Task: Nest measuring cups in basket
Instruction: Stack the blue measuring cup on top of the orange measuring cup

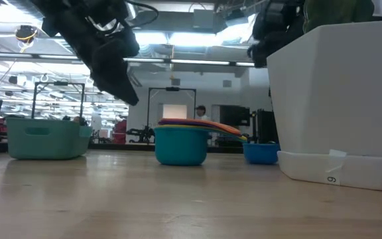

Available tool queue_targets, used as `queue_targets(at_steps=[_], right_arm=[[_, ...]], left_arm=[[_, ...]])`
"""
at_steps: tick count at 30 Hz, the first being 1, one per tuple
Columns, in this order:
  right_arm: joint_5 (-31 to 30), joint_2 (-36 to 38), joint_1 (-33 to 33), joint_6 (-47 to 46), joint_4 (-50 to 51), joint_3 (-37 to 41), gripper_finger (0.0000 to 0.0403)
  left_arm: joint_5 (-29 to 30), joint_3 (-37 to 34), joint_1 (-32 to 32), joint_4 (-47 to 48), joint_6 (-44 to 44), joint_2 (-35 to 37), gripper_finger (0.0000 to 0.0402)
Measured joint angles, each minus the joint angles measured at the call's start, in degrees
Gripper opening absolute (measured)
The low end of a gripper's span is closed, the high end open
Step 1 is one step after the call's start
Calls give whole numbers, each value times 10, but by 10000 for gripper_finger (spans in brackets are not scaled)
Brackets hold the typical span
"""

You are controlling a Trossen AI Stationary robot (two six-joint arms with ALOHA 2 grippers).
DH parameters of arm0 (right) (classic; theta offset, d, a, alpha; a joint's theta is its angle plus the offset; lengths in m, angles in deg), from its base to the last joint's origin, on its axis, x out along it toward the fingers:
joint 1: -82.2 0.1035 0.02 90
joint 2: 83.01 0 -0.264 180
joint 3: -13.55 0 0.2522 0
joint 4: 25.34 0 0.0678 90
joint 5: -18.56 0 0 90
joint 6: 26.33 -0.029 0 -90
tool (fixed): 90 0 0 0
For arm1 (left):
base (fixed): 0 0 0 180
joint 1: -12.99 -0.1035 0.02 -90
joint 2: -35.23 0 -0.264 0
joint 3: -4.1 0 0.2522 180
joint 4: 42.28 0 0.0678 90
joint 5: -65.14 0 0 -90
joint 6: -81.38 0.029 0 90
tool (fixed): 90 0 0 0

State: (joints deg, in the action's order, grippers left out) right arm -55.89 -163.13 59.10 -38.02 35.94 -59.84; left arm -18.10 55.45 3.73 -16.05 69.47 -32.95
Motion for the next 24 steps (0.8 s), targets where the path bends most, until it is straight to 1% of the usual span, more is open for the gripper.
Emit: queue_targets(at_steps=[8, 10, 14, 24], right_arm=[[12, -70, 3, -76, 3, 0, 162], [14, -84, 7, -78, 4, 0, 162], [38, -106, 18, -78, 1, 0, 162], [36, -158, 63, -77, -36, 0, 162]], left_arm=[[2, 0, 0, -7, 0, 0, 94], [2, 0, 0, -7, 0, 0, 94], [2, 0, 0, -6, 0, 0, 94], [2, 0, 0, -6, 0, 0, 94]])
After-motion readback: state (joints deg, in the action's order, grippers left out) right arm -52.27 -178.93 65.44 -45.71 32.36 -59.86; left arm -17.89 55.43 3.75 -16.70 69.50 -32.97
